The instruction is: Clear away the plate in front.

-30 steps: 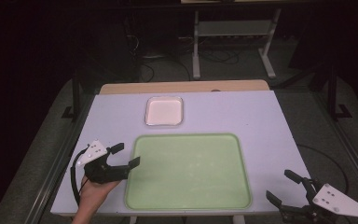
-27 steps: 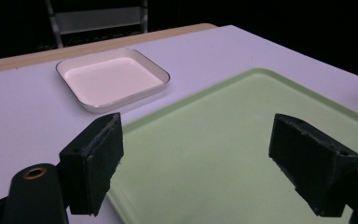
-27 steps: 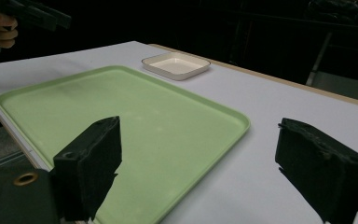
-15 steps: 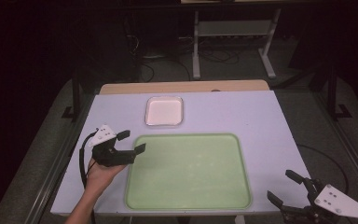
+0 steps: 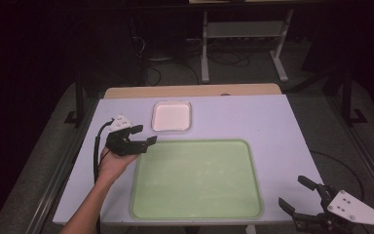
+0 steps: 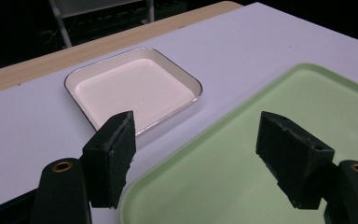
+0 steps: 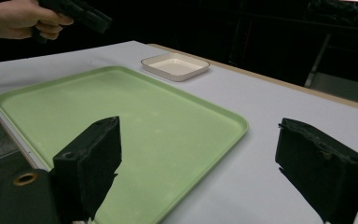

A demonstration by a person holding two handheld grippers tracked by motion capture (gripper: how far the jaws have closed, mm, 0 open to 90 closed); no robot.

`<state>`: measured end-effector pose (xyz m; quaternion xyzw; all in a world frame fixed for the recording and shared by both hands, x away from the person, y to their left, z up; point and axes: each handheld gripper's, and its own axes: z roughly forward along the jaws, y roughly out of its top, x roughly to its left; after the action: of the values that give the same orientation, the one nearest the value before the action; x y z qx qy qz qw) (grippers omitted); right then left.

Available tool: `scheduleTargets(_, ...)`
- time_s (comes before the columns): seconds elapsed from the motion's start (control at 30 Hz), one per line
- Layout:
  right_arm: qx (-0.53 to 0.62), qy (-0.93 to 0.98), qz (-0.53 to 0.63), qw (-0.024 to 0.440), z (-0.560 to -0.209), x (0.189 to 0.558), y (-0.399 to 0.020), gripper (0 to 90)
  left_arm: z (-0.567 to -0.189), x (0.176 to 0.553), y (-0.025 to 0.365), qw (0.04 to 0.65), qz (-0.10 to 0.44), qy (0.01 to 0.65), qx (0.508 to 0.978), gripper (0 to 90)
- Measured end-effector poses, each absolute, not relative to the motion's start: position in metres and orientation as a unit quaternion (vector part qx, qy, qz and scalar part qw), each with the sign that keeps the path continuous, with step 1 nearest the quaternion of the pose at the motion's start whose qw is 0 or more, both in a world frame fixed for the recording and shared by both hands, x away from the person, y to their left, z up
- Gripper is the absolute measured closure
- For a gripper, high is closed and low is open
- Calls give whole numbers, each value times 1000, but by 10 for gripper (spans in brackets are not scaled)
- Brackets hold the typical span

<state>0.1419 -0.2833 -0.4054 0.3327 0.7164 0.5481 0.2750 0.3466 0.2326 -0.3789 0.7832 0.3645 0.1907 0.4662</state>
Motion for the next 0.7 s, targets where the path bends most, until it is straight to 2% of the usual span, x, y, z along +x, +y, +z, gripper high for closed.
scheduleTargets(0.33,328,718,548,276,-402,141,-282,135,-380,382,231,449,199,394,777,233)
scheduleTargets(0.7,332,715,546,282,-398,141,-285,137,-385,422,228,424,192,431,773,259)
